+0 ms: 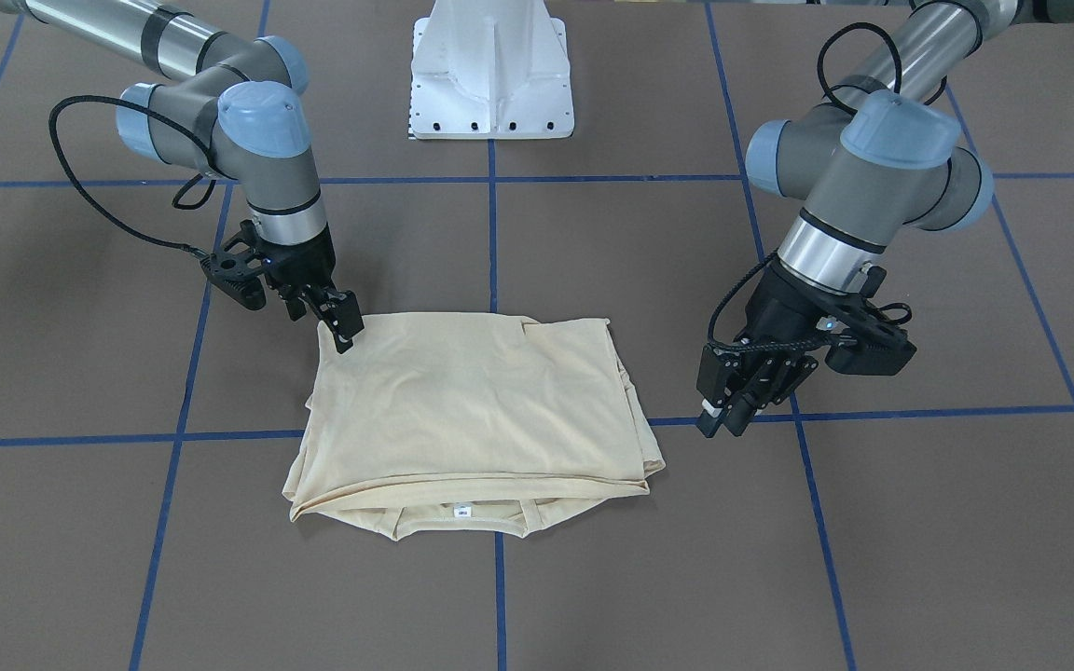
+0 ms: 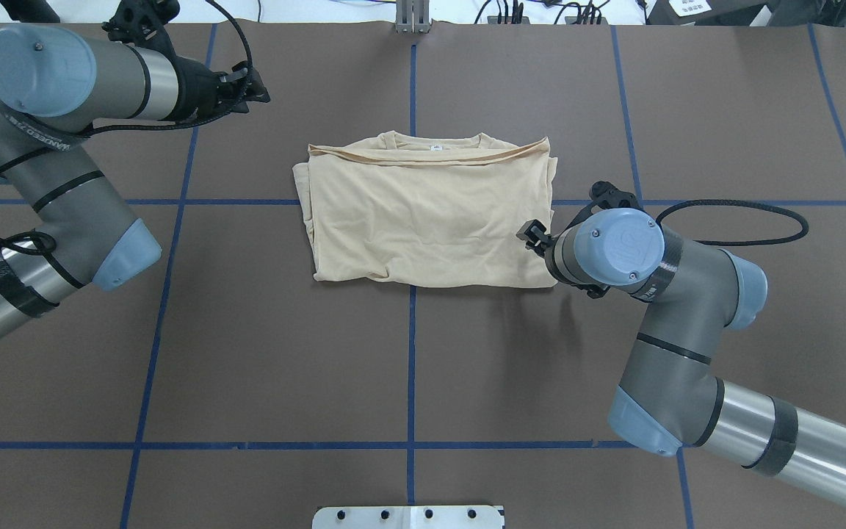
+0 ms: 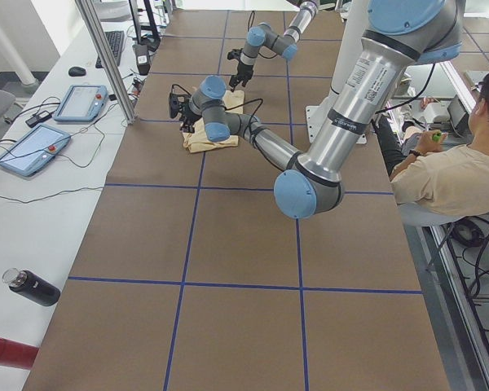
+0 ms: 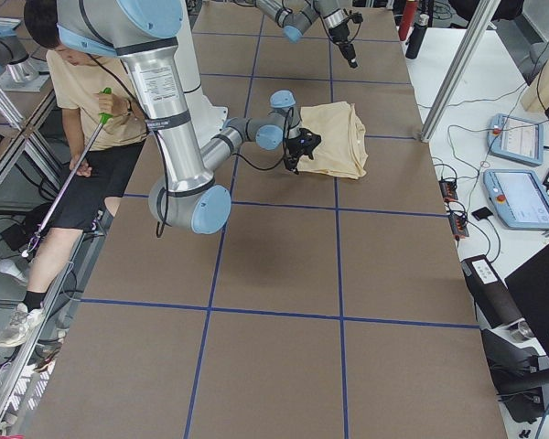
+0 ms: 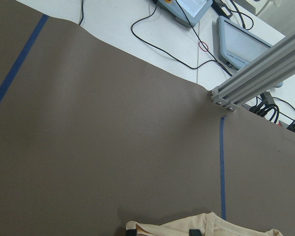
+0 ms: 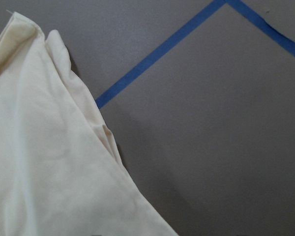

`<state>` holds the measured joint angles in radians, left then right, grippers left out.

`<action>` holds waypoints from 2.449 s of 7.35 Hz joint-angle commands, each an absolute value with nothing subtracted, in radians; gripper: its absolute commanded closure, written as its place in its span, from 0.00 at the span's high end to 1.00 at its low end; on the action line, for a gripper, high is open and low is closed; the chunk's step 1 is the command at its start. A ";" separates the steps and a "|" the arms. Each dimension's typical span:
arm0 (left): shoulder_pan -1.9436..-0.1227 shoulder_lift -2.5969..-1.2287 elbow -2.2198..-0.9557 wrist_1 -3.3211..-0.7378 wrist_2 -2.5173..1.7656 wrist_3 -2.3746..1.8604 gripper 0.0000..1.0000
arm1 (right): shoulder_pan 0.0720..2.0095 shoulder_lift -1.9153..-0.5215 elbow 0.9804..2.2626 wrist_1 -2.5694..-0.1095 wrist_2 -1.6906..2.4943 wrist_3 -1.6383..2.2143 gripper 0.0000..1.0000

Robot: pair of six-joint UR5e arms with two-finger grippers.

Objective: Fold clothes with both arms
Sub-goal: 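Move the right gripper to the folded shirt's side edge and grasp it, then drag the folded shirt toward the robot with the right gripper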

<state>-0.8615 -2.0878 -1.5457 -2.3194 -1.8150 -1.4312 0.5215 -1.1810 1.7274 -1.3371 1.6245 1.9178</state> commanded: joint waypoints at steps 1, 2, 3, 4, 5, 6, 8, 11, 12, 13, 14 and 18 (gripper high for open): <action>-0.864 -2.086 -1.546 -2.319 -1.813 -1.431 0.46 | 0.517 -1.183 1.726 -1.338 1.632 1.922 0.76; -0.865 -2.083 -1.548 -2.319 -1.813 -1.431 0.46 | 0.517 -1.183 1.726 -1.338 1.632 1.922 0.59; -0.865 -2.077 -1.551 -2.319 -1.813 -1.431 0.46 | 0.517 -1.184 1.726 -1.338 1.632 1.922 0.27; -0.865 -2.077 -1.551 -2.319 -1.813 -1.431 0.46 | 0.517 -1.186 1.727 -1.338 1.634 1.922 0.00; -0.865 -2.075 -1.552 -2.319 -1.813 -1.431 0.46 | 0.517 -1.186 1.727 -1.338 1.634 1.922 0.00; -0.865 -2.075 -1.555 -2.319 -1.813 -1.431 0.46 | 0.517 -1.190 1.736 -1.338 1.638 1.921 0.00; -0.865 -2.075 -1.560 -2.319 -1.816 -1.431 0.46 | 0.518 -1.251 1.840 -1.345 1.687 1.922 0.00; -0.861 -2.051 -1.684 -2.280 -1.856 -1.445 0.46 | 0.392 -1.446 2.113 -1.351 1.741 2.050 0.00; -0.861 -2.048 -1.736 -2.234 -1.961 -1.466 0.46 | 0.291 -1.498 2.206 -1.377 1.743 2.090 0.00; -0.856 -2.046 -1.765 -2.232 -2.036 -1.509 0.46 | 0.152 -1.541 2.294 -1.447 1.743 2.112 0.00; -0.850 -2.046 -1.770 -2.235 -2.098 -1.511 0.50 | 0.029 -1.549 2.324 -1.533 1.730 2.127 0.01; -0.691 -1.884 -1.935 -2.230 -2.070 -1.661 0.99 | 0.031 -1.542 2.455 -1.549 1.592 2.273 1.00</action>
<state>-0.7517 -1.9556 -1.8807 -2.2314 -2.1195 -1.6294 -0.0472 -1.5477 2.3837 -1.5478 1.6038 2.2478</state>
